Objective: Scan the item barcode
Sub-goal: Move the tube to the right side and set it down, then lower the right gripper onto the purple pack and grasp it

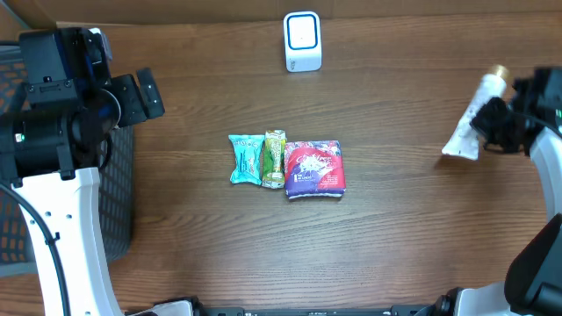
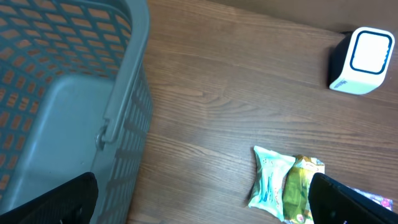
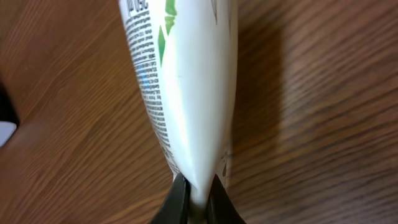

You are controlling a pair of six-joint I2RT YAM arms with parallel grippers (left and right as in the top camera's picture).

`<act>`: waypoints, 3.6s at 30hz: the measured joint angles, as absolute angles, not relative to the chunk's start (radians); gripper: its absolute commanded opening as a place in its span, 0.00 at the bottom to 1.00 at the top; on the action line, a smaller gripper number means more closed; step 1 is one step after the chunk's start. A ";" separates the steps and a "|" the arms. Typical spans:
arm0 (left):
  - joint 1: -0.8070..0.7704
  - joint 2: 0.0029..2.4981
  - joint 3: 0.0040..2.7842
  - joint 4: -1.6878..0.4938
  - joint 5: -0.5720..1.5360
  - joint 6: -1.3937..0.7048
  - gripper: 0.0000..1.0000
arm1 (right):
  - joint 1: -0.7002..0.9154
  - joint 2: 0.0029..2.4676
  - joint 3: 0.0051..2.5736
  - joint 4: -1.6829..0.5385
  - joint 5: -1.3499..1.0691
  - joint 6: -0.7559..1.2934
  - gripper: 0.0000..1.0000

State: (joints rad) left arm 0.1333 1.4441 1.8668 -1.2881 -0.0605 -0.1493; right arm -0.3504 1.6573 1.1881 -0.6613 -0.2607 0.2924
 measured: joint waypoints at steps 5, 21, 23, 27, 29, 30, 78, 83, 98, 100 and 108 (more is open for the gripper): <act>0.133 1.444 1.867 -1.287 -0.060 -0.149 1.00 | -0.397 1.681 1.047 -0.466 -0.360 0.262 0.04; 0.133 1.444 1.867 -1.287 -0.060 -0.149 0.99 | -0.422 1.731 1.164 -0.707 -0.366 0.320 0.58; 0.133 1.444 1.867 -1.288 -0.060 -0.149 0.99 | -0.417 1.716 1.217 -0.804 -0.406 0.302 0.60; 0.133 1.444 1.867 -1.287 -0.060 -0.149 1.00 | -0.353 1.687 1.296 -0.915 -0.497 0.273 0.60; 0.133 1.444 1.867 -1.287 -0.060 -0.149 0.99 | -0.276 1.682 1.304 -0.951 -0.516 0.256 0.60; 0.133 1.444 1.867 -1.287 -0.060 -0.149 1.00 | -0.229 1.682 1.304 -0.963 -0.517 0.250 0.60; 0.133 1.444 1.867 -1.287 -0.060 -0.149 1.00 | 0.863 1.808 1.303 -0.823 0.196 0.138 0.61; 0.133 1.444 1.867 -1.287 -0.060 -0.149 1.00 | 0.870 1.817 1.303 -0.822 0.213 0.130 0.61; 0.133 1.444 1.867 -1.287 -0.060 -0.149 1.00 | 0.923 1.882 1.303 -0.823 0.286 0.096 0.64; 0.133 1.444 1.867 -1.288 -0.060 -0.149 1.00 | 0.929 1.903 1.303 -0.822 0.307 0.089 0.67; 0.133 1.444 1.867 -1.287 -0.060 -0.149 0.99 | 0.938 1.932 1.303 -0.816 0.369 0.074 0.66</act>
State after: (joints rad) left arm 0.1333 1.4445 1.8668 -1.2873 -0.0605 -0.1493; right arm 0.9382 1.9320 1.3033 -0.8162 0.3695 0.0742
